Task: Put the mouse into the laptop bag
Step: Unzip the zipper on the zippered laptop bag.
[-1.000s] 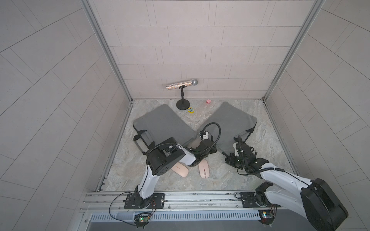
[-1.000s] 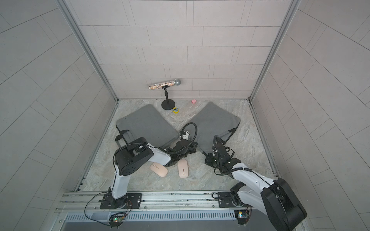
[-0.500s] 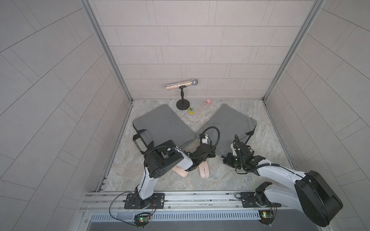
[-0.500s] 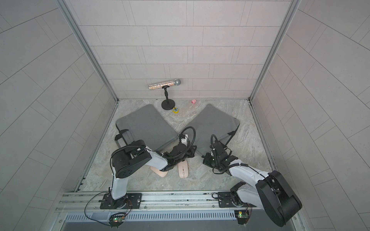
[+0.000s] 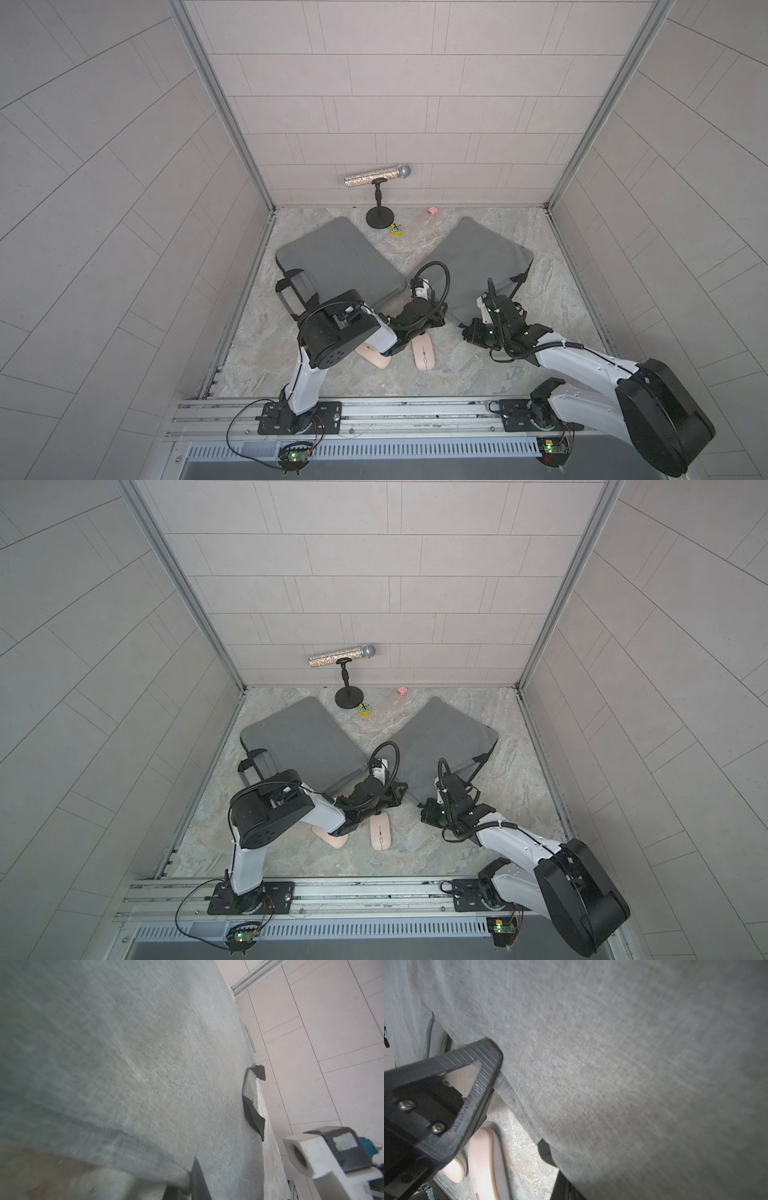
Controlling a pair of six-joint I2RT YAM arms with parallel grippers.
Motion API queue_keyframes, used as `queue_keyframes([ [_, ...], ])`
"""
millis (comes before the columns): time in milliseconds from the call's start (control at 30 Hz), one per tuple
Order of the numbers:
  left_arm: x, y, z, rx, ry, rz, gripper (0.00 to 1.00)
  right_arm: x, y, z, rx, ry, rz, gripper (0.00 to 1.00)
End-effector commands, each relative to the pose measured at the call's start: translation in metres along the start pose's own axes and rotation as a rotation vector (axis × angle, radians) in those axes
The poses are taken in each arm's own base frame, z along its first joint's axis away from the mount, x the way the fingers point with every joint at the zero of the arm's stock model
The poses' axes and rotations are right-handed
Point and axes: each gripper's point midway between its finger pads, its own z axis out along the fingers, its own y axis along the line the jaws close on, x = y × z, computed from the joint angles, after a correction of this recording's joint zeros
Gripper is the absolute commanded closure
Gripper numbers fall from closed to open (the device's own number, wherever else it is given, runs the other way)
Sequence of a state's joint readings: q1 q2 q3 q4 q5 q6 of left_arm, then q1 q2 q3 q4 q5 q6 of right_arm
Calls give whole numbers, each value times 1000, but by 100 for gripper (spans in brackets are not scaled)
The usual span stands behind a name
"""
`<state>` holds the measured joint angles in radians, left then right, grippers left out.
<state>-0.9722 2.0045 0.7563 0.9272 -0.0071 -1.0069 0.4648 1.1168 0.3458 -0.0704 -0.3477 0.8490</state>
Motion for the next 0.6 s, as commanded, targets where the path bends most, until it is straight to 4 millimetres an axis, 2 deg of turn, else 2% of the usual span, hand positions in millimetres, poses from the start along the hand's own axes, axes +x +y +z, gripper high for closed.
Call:
queue_keyframes([
  [0,11,-31,-12,118,37,-32,100,-30,21,-12,-45,-128,-45,100],
  [167,5,-29,-27,153,-29,-92,100,-37,3,-21,18,-185,17,100],
  [267,6,-42,-30,196,-53,-83,100,-42,-10,-33,79,-228,49,100],
  [400,14,-68,-20,238,-23,-51,100,-47,-26,-39,126,-230,95,100],
  [567,30,-80,-3,267,46,-50,100,-43,-49,-34,176,-174,131,100],
])
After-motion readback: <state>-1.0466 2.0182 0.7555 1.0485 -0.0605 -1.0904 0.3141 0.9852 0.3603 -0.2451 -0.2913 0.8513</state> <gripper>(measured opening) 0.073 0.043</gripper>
